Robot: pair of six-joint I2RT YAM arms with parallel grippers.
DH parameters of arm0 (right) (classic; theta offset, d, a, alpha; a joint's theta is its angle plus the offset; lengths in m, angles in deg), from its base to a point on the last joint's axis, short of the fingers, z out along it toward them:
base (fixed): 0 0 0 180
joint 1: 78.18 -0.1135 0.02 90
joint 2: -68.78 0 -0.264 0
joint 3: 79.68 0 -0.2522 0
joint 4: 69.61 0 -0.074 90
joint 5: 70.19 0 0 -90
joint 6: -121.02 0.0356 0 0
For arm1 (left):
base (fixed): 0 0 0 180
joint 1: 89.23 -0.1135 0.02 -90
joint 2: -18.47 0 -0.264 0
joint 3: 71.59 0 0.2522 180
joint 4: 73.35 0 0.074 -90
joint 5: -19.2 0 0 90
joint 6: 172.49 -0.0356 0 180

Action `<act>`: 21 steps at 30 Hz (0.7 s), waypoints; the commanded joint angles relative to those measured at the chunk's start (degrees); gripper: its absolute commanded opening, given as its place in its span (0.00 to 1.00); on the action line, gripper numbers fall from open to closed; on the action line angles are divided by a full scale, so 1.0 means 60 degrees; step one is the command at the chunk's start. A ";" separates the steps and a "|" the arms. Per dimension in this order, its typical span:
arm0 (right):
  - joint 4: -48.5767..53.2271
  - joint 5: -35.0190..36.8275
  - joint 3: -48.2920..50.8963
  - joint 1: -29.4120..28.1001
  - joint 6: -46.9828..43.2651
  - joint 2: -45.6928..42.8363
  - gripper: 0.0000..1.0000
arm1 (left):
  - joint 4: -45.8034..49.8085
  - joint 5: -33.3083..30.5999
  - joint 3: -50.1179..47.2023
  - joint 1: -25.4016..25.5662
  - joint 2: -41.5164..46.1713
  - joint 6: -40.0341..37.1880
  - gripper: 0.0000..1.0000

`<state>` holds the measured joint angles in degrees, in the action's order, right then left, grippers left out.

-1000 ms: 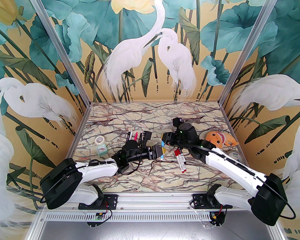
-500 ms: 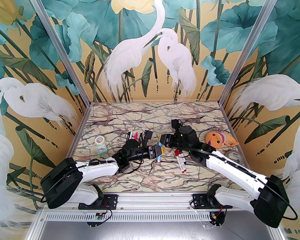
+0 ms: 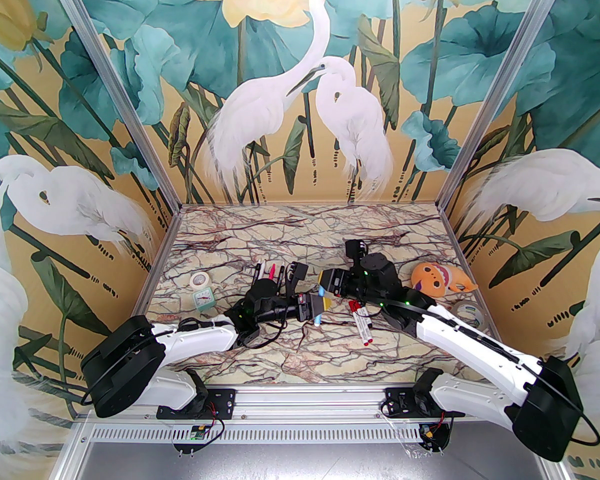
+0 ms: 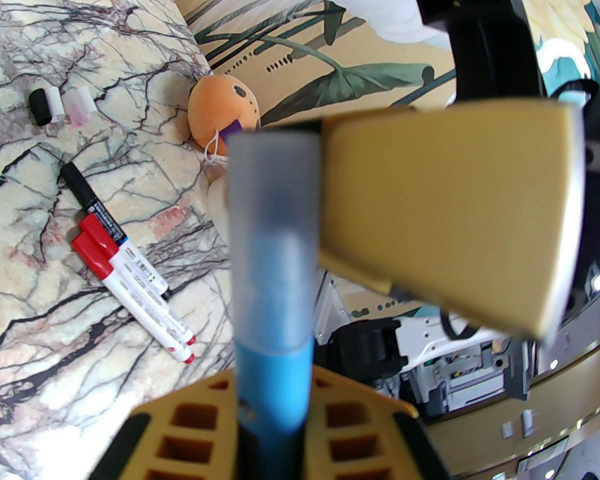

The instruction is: Open the pen caps

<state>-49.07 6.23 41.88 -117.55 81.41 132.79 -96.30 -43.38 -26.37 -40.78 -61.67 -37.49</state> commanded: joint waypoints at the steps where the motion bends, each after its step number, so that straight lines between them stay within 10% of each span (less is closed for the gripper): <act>1: 0.0235 -0.0243 -0.0029 -0.0051 0.0011 -0.0050 0.38 | 0.0525 0.0222 -0.0068 0.0147 0.0340 -0.0875 0.07; 21: 0.0415 -0.0226 -0.0477 -0.0452 -0.0149 0.0633 0.34 | 0.1105 0.0337 0.0164 0.0261 0.0429 -0.1171 0.06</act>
<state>-46.57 4.94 41.18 -119.87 81.13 135.90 -90.44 -42.72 -26.37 -39.65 -59.61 -43.57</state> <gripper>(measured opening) 0.338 0.196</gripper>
